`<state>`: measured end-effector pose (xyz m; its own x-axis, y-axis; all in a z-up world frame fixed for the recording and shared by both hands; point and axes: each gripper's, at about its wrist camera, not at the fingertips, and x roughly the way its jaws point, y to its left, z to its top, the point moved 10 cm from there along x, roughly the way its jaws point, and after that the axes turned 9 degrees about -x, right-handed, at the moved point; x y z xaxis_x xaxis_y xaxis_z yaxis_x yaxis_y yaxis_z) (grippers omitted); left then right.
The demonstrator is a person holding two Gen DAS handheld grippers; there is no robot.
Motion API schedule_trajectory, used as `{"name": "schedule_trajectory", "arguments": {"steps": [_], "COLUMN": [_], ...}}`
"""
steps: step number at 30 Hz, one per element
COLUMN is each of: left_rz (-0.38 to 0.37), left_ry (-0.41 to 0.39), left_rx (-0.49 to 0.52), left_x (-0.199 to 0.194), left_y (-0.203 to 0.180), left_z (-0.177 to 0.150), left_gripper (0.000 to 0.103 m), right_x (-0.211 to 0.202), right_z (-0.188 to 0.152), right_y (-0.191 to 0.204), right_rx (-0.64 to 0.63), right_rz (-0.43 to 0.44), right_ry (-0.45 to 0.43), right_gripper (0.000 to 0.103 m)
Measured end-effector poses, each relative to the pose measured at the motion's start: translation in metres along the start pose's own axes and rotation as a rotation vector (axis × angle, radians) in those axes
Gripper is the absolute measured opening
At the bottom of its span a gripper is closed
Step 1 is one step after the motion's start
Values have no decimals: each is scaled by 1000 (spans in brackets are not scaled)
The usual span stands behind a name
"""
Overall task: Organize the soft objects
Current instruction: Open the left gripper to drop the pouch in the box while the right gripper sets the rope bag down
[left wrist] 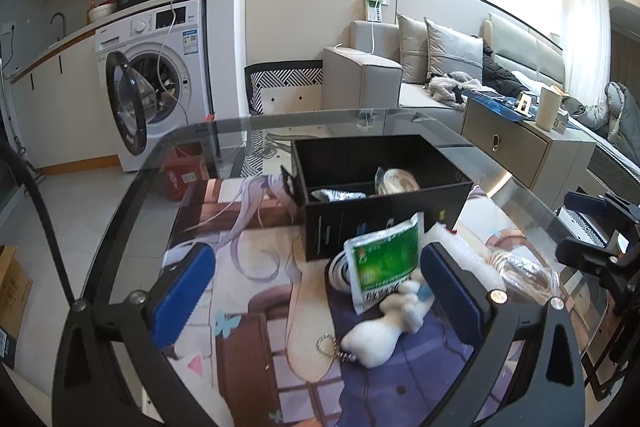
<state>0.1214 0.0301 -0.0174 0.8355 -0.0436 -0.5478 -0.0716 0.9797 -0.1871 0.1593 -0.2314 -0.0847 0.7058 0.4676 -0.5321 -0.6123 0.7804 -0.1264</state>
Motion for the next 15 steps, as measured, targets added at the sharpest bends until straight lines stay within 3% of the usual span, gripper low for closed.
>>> {"name": "schedule_trajectory", "arguments": {"steps": [15], "left_rz": [20], "left_ry": [39], "left_rx": [30], "left_x": [1], "left_y": [4], "left_z": [-29], "left_gripper": [103], "right_x": [1], "right_z": [-54], "right_y": [-8], "right_rx": [1], "right_rz": [-3], "right_ry": [104], "right_gripper": [103]}}
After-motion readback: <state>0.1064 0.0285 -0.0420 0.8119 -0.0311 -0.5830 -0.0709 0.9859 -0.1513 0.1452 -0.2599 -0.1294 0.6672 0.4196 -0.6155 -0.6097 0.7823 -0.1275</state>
